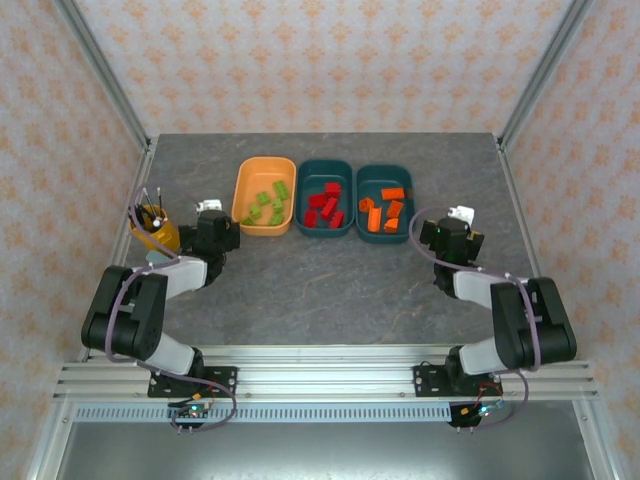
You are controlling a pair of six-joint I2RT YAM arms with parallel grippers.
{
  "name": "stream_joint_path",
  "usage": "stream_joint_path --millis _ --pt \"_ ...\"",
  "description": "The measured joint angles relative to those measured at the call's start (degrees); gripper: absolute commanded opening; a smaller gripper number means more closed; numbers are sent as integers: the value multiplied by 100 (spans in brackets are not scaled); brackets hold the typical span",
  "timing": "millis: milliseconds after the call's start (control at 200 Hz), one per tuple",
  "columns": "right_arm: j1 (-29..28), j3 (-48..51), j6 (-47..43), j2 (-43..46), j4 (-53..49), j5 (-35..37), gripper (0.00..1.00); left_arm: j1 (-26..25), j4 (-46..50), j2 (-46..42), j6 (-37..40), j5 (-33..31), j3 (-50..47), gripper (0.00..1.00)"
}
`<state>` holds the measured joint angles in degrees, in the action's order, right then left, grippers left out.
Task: Sort the legos into containers by color
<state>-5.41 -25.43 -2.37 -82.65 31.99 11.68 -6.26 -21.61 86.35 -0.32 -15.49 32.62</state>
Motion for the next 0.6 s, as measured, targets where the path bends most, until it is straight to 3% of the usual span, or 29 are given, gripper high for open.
stream_joint_path --millis 205,601 --pt "358 247 37 -420 901 -385 99 90 -1725 -116 39 254 -929 100" --pt "358 245 79 -420 1102 -422 99 219 -2026 -35 17 310 -1016 100"
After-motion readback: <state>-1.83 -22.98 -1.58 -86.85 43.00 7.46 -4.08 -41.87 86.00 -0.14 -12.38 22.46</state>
